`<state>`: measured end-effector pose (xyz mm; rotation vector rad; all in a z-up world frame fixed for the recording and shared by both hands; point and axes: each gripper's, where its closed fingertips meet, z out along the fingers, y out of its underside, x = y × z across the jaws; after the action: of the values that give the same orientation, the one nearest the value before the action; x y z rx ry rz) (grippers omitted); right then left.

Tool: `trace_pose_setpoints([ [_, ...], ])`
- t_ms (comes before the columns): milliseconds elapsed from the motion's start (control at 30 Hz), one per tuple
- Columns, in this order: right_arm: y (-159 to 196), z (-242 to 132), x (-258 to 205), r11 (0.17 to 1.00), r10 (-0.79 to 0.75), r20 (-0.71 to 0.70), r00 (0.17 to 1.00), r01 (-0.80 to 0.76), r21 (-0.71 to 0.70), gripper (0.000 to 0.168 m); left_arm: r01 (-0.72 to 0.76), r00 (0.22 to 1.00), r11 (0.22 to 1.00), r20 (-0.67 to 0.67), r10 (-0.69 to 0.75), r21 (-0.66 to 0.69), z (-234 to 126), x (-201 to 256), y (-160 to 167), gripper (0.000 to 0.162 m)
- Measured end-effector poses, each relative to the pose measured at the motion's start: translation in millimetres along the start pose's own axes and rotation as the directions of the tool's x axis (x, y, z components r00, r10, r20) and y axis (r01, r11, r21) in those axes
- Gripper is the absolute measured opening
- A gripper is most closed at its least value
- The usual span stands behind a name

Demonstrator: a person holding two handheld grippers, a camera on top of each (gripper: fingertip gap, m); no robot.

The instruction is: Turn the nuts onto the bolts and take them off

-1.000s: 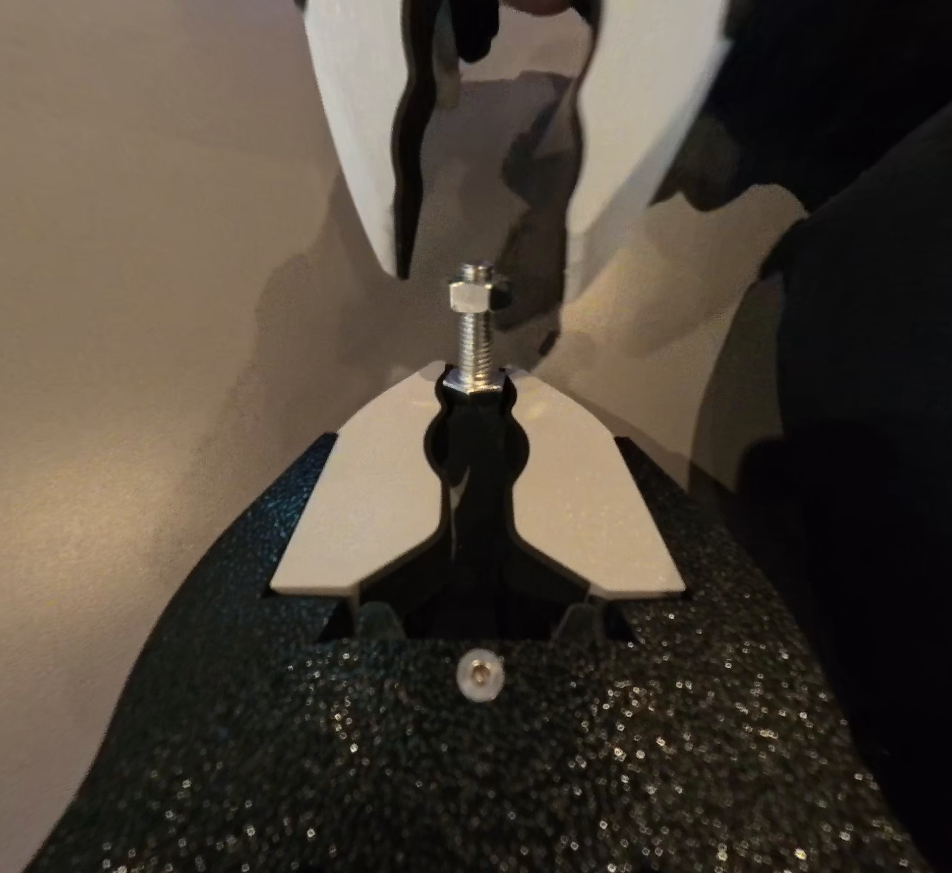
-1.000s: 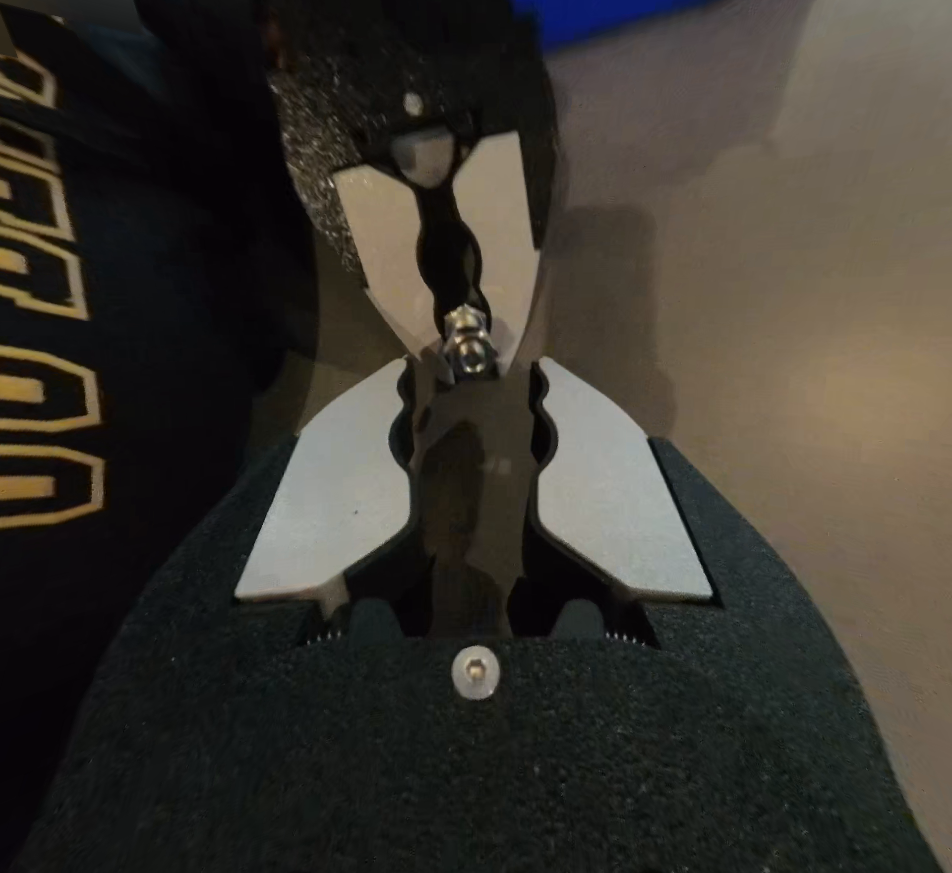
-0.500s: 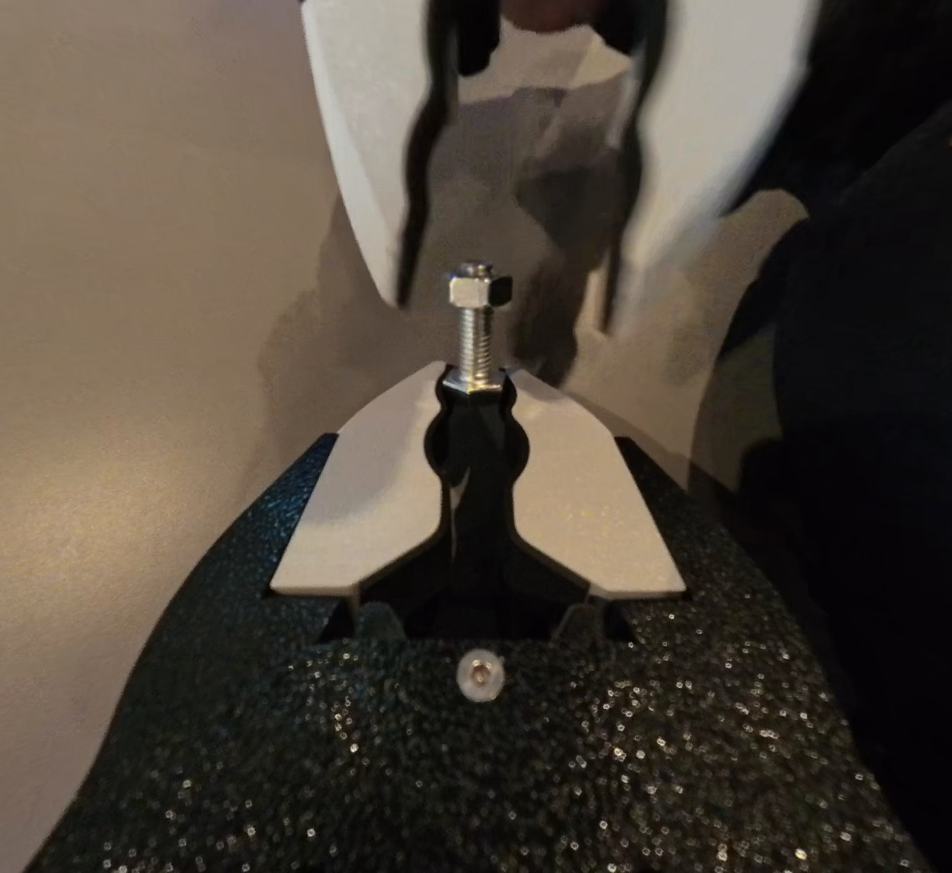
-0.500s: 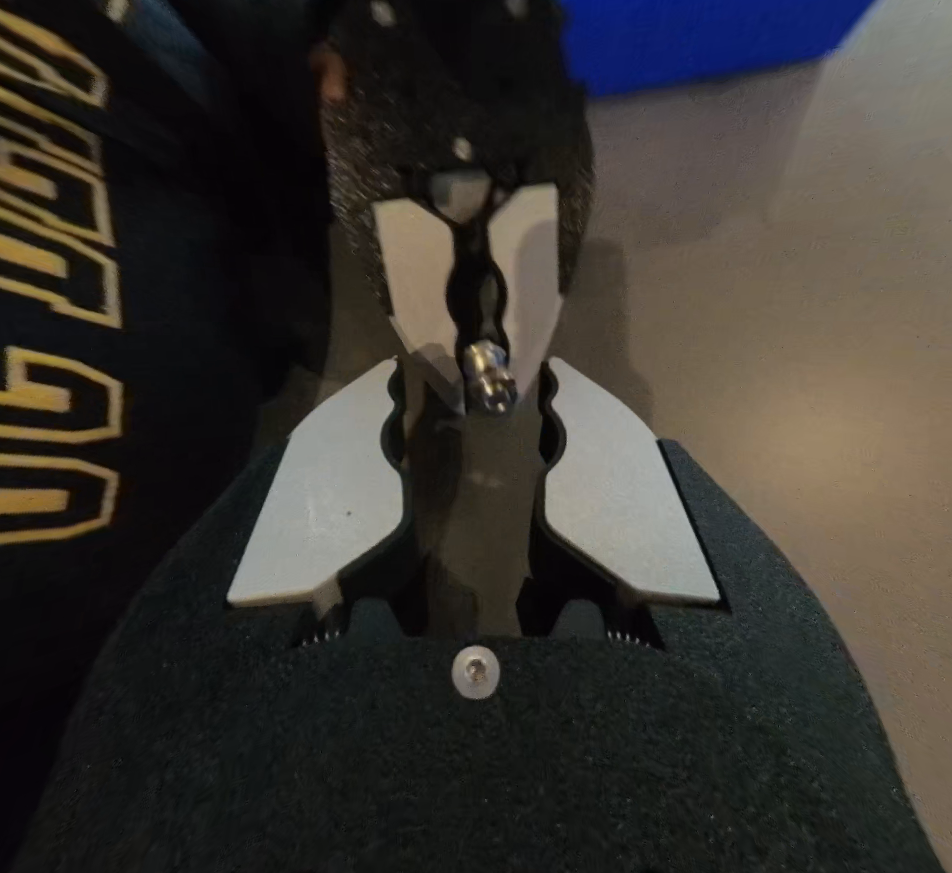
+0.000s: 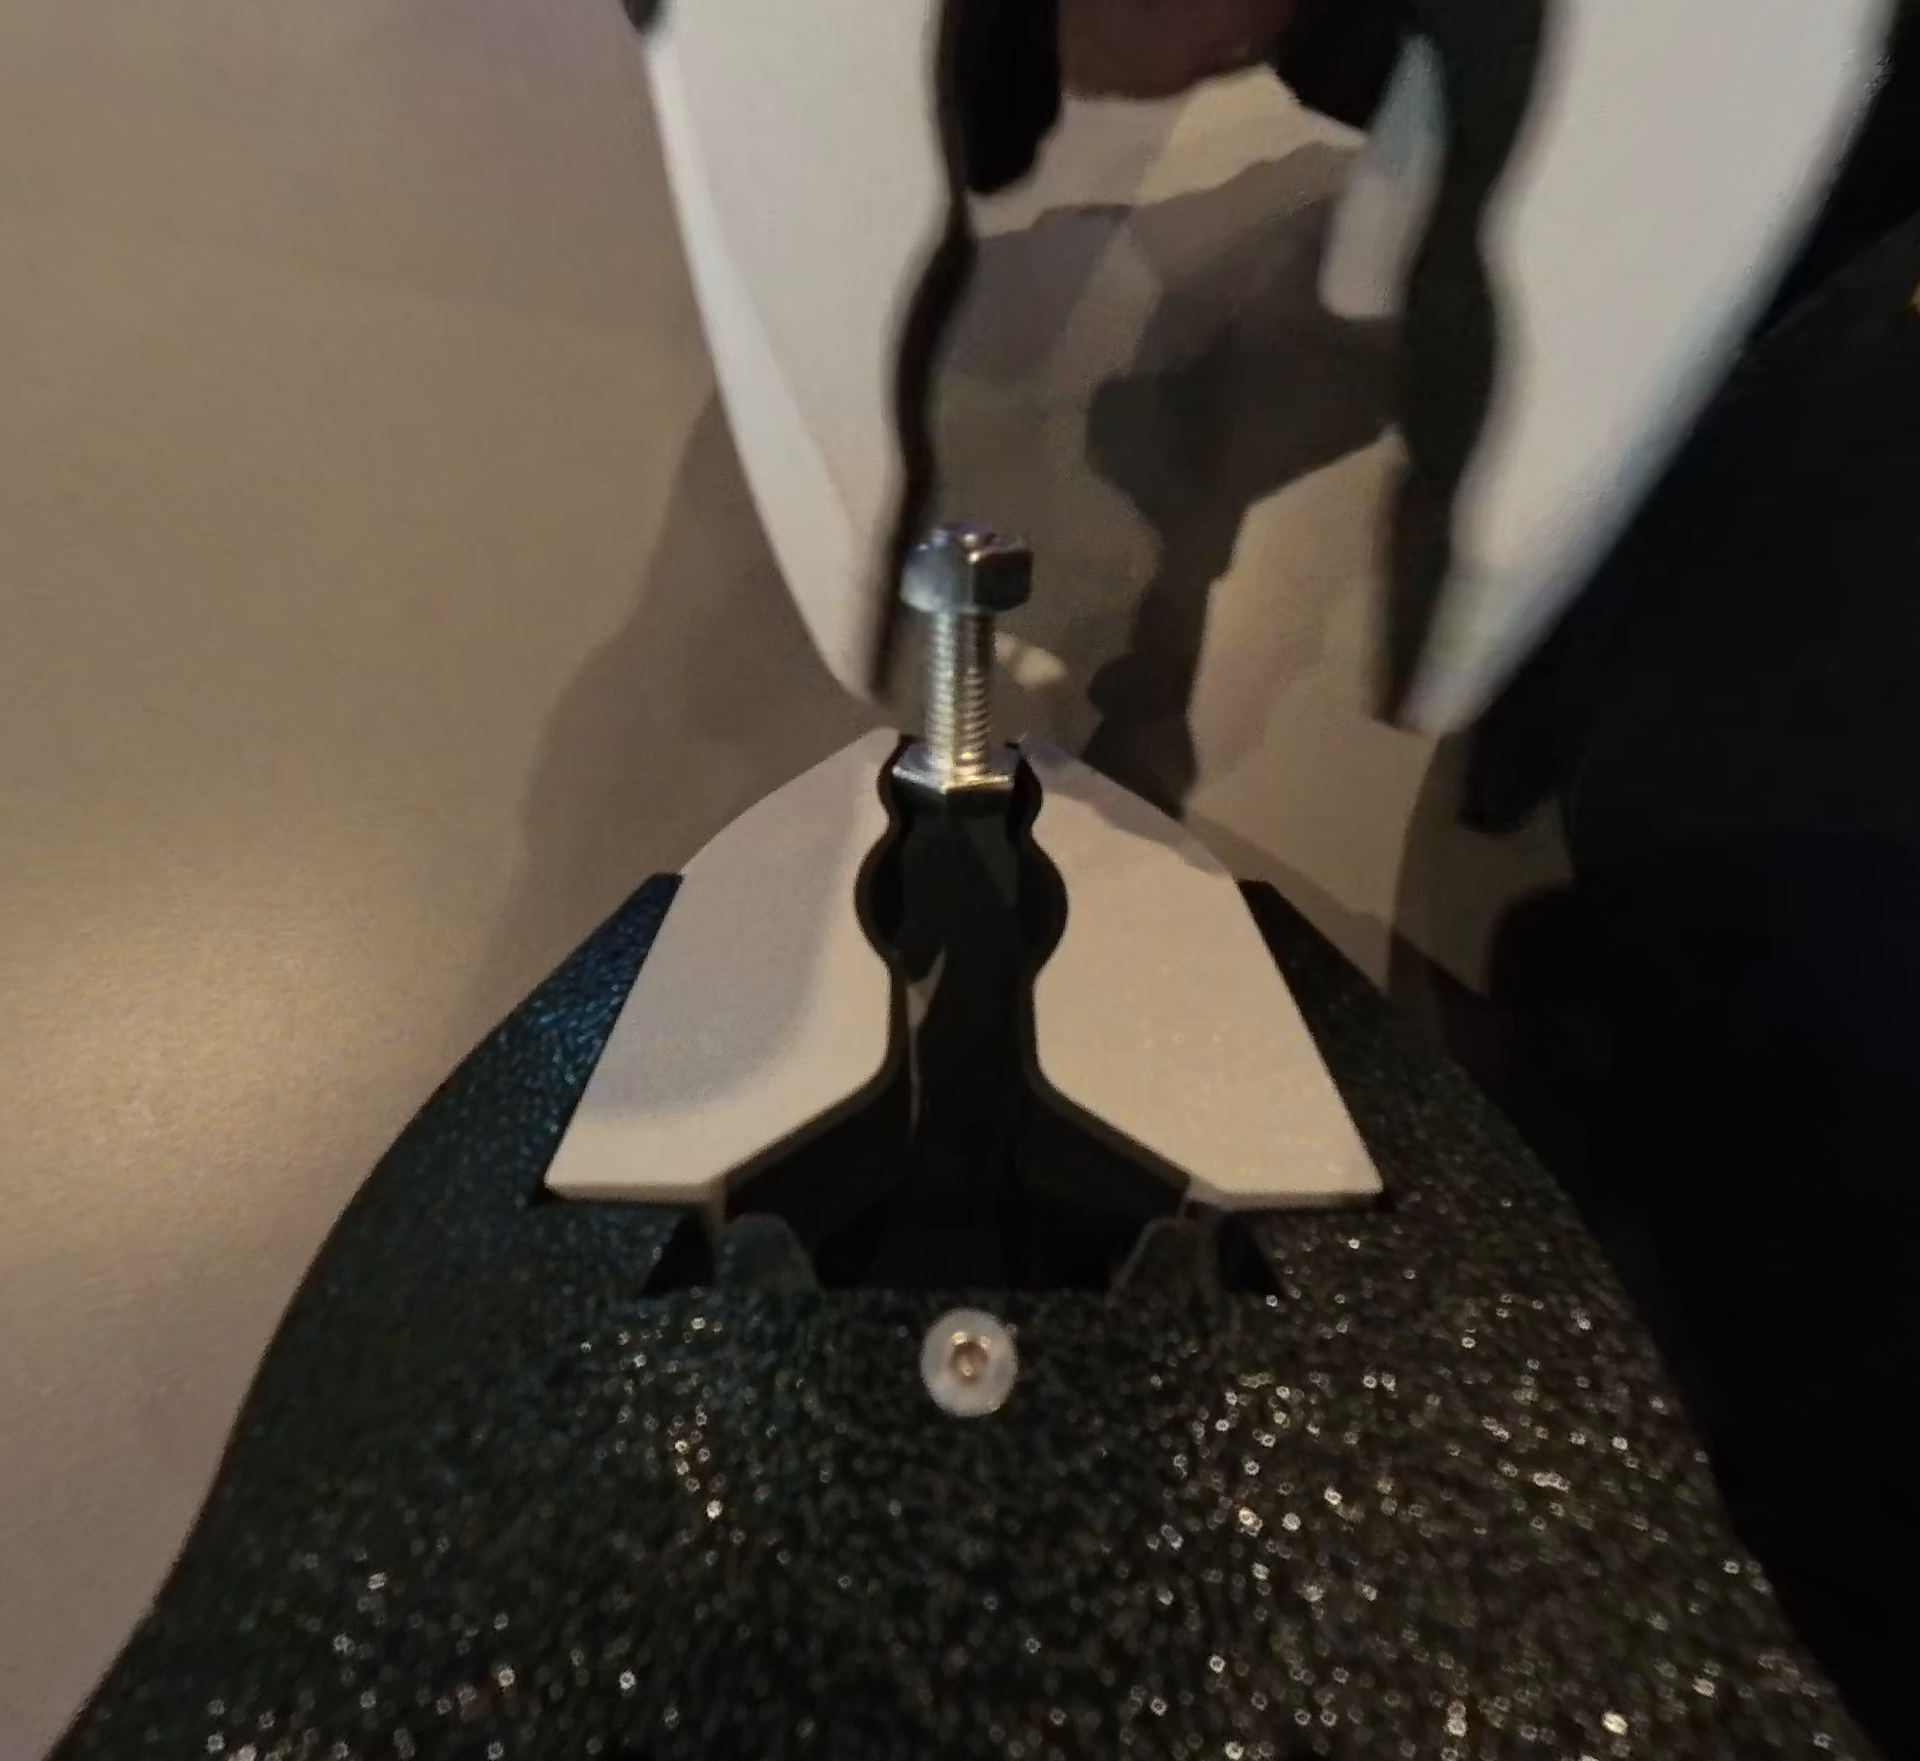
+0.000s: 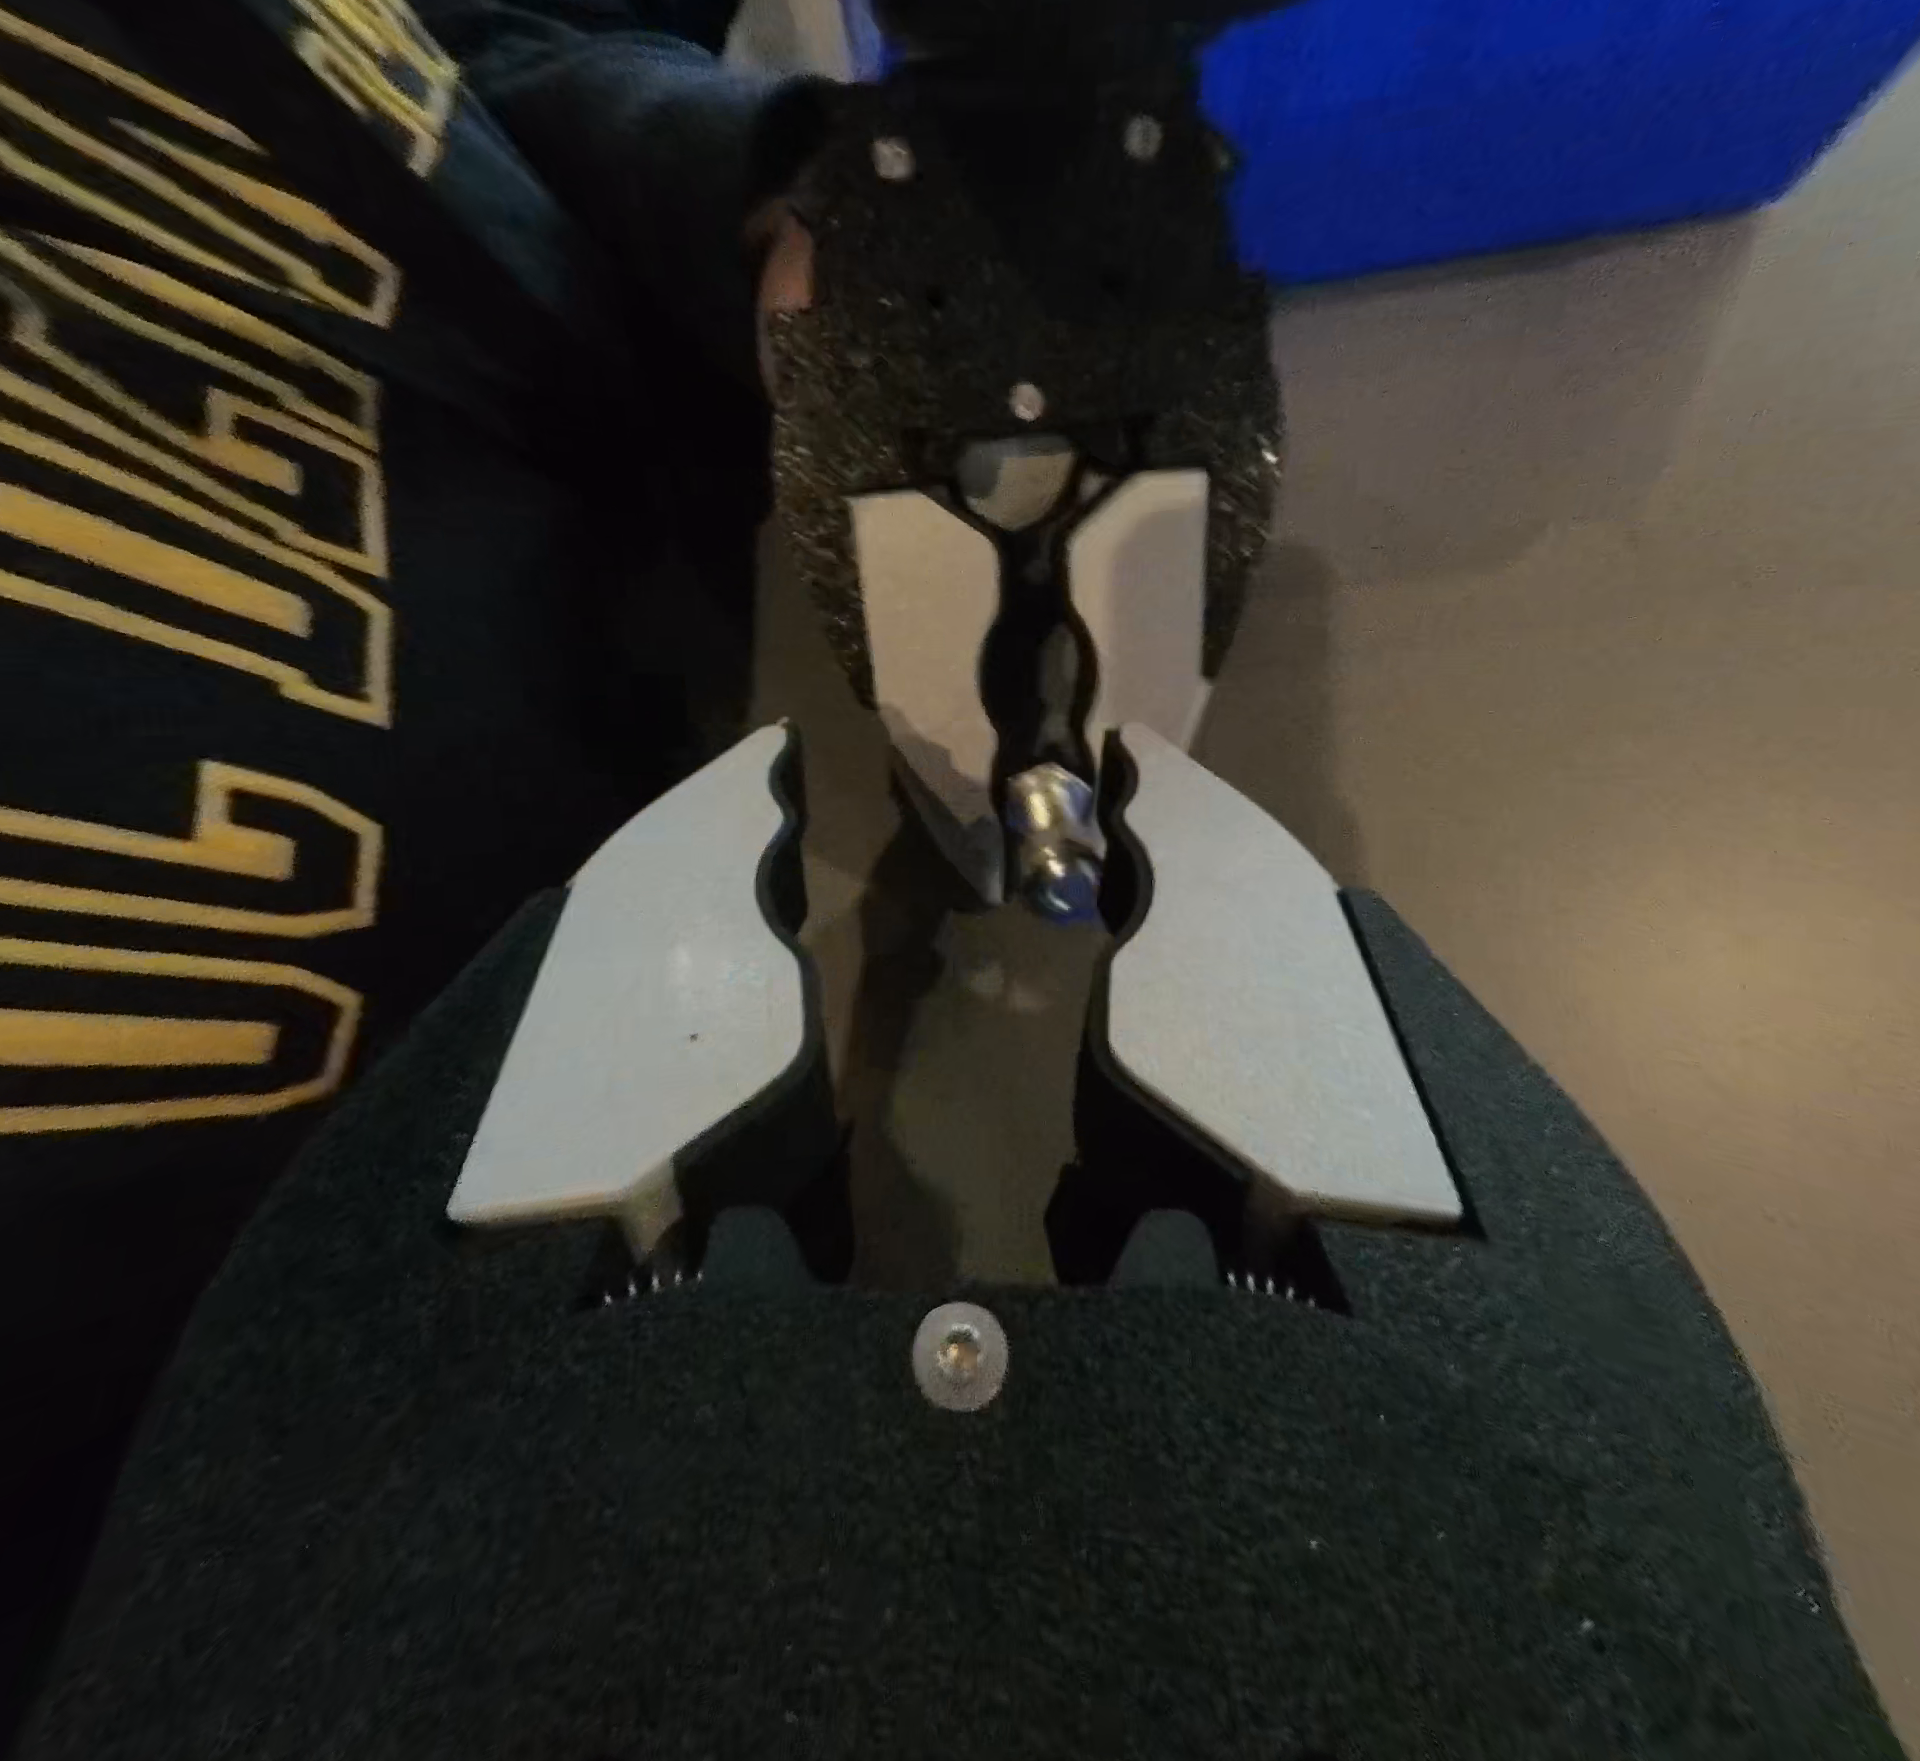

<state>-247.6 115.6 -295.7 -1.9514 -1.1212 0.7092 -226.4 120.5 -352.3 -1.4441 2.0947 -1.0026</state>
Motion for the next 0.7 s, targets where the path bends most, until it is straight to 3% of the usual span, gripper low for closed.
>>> trace_pose_setpoints([
  [100, 20, -9, 14, 0.992, 0.102, -0.051, 0.994, -0.105, -0.069, 0.05, -0.002, 1.0, 1.0, 0.002, 0.002, 0.0, 0, 0, 0, 0.016],
  [233, 37, -11, 11, 0.97, 0.203, 0.0, 0.979, -0.201, -0.139, 0.039, 0.0, 1.0, 1.0, 0.0, 0.0, 0.0, 0, 0, 0, 0.016],
  [333, 36, -4, 4, 0.971, 0.19, 0.037, 0.981, -0.182, -0.155, 0.036, 0.003, 1.0, 1.0, -0.002, -0.003, 0.0, 0, 0, 0, 0.016],
  [500, 11, 1, 2, 0.998, 0.039, 0.008, 0.999, -0.039, -0.055, 0.055, 0.002, 1.0, 1.0, -0.002, -0.002, 0.0, -1, 0, 0, 0.016],
  [600, 4, -3, 2, 0.998, -0.047, -0.044, 0.998, 0.045, -0.033, 0.051, 0.004, 1.0, 1.0, -0.003, -0.004, 0.0, -1, 0, 0, 0.016],
  [700, 19, -13, 15, 0.995, 0.049, -0.093, 0.994, -0.056, -0.077, 0.047, 0.002, 1.0, 1.0, -0.002, -0.002, 0.0, -1, 0, 0, 0.016],
])
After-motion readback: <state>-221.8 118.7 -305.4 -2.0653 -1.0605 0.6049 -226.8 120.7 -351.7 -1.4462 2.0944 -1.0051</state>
